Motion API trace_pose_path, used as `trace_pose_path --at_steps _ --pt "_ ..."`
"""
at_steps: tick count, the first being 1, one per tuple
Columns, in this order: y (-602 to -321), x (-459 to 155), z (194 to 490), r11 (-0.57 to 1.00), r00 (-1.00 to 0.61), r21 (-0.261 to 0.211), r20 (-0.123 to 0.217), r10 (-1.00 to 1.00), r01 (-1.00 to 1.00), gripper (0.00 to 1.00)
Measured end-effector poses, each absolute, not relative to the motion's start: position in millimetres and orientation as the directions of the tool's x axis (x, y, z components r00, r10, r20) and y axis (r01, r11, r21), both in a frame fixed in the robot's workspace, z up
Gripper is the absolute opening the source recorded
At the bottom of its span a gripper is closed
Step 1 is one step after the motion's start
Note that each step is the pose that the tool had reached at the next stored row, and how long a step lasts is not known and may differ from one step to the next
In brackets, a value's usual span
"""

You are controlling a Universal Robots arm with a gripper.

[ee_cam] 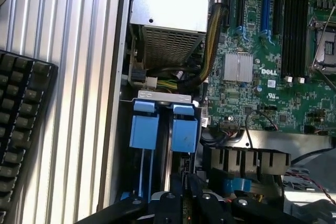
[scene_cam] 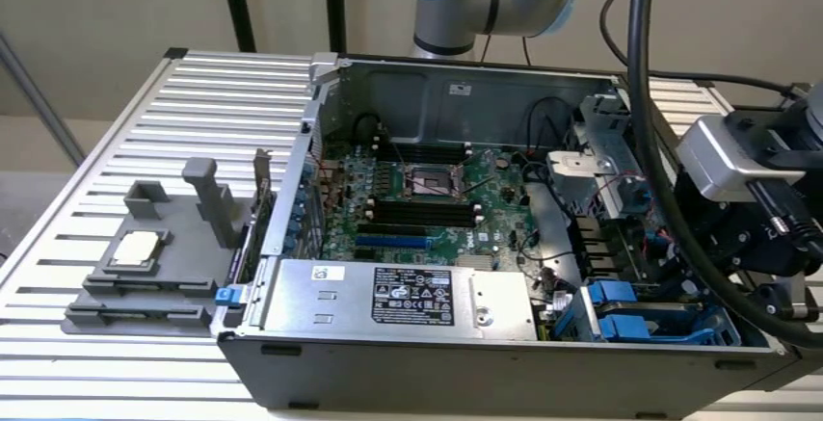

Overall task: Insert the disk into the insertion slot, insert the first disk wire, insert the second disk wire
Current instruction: 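Insert the first disk wire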

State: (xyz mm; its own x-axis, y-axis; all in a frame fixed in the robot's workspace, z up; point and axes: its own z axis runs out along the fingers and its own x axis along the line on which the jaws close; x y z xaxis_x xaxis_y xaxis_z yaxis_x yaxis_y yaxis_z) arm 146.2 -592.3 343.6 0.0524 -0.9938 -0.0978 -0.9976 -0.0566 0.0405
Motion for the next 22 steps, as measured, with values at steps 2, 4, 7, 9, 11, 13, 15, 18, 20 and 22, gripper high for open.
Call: trace_pose_path --at_steps 2,4,7,9,11,13,15,18,20,22 --pt "-592.1 146.3 343.3 -0.050 0.046 0.039 -0.098 -0.994 -0.998 0.16" --pt "-592.0 146.4 342.8 -0.045 0.041 0.038 -0.098 -0.994 -0.998 0.16" --pt "-591.8 146.6 342.5 -0.038 0.034 0.037 -0.097 -0.995 -0.999 0.16" --pt "-591.8 146.6 342.1 -0.034 0.031 0.036 -0.097 -0.995 -0.999 0.16" --pt "-591.9 146.7 341.8 -0.031 0.028 0.035 -0.097 -0.995 -0.999 0.16" --pt "-591.8 146.8 341.4 -0.028 0.025 0.034 -0.097 -0.995 -0.999 0.16" --pt "-591.8 146.9 341.0 -0.026 0.022 0.034 -0.097 -0.995 -0.999 0.16" --pt "-591.8 147.0 340.6 -0.022 0.019 0.032 -0.097 -0.995 -0.999 0.16" --pt "-591.8 147.1 340.4 -0.021 0.018 0.032 -0.097 -0.995 -0.999 0.16" --pt "-591.7 147.1 340.1 -0.019 0.016 0.030 -0.098 -0.995 -0.999 0.16"
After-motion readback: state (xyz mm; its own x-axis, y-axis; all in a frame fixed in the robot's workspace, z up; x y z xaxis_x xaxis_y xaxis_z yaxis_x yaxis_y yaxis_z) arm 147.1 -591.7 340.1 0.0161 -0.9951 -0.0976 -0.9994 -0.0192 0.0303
